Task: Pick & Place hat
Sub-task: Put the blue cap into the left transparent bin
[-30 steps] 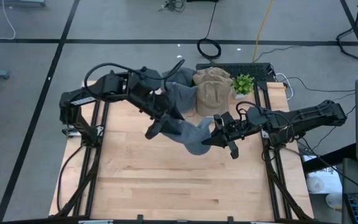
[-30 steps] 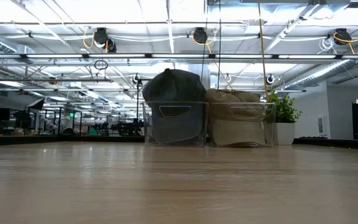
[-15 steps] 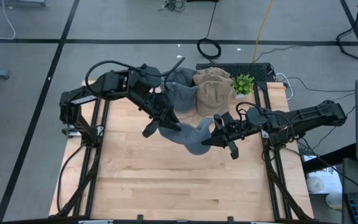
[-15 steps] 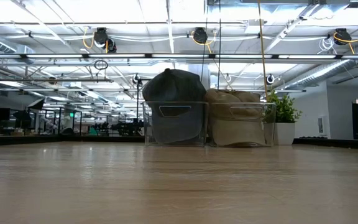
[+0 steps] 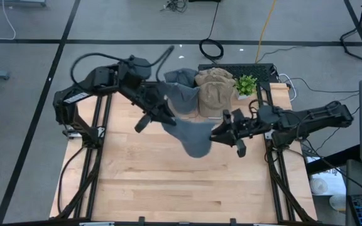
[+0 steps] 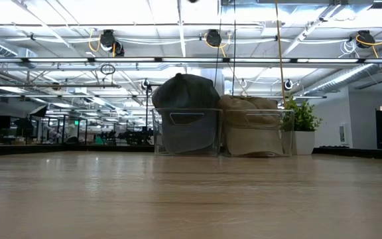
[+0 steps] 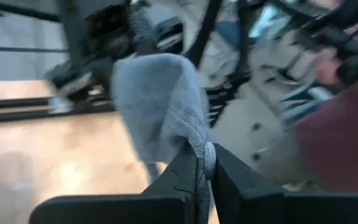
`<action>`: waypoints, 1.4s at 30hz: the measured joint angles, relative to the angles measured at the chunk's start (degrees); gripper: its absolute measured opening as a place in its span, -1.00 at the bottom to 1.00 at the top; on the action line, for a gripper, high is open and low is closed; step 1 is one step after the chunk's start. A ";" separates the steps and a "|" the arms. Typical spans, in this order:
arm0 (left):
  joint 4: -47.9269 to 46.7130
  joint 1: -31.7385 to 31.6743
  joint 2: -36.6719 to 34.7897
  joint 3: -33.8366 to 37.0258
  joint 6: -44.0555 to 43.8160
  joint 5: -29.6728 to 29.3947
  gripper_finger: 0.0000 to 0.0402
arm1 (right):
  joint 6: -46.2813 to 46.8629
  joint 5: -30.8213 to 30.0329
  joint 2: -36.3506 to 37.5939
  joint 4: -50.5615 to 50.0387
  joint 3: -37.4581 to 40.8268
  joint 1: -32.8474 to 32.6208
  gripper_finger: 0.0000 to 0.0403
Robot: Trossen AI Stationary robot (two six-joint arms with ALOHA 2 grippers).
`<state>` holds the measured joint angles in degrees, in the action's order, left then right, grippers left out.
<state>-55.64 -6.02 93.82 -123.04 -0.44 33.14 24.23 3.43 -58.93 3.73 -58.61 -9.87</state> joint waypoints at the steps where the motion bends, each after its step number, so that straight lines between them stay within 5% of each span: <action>1: -1.22 -0.21 -0.80 0.01 1.03 -1.53 -0.88 | -0.31 -1.85 0.89 -0.69 0.00 0.00 -0.53; 9: -11.07 -0.44 -4.57 -0.03 13.95 -16.38 -0.88 | -5.90 -10.70 7.57 -3.90 -0.02 0.00 -0.32; 16: -17.32 -0.44 -5.88 0.04 19.39 -32.74 -0.88 | -11.24 -11.13 11.22 0.05 -0.02 0.04 -0.30; 21: -17.13 -0.34 -5.93 0.04 21.19 -38.99 -0.88 | -14.91 -11.22 12.43 3.24 -0.02 0.07 -0.30; 32: -12.80 0.34 -3.20 0.11 21.32 -41.16 -0.88 | -15.98 -14.13 13.20 5.03 0.00 0.09 -0.30; 42: -10.96 -0.04 3.34 0.10 33.92 -48.00 -0.88 | -15.96 -14.13 13.20 5.11 0.00 0.09 -0.30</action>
<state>-66.60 -6.06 97.17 -122.95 33.48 -14.86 8.27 -10.70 -45.74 8.84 -58.61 -9.78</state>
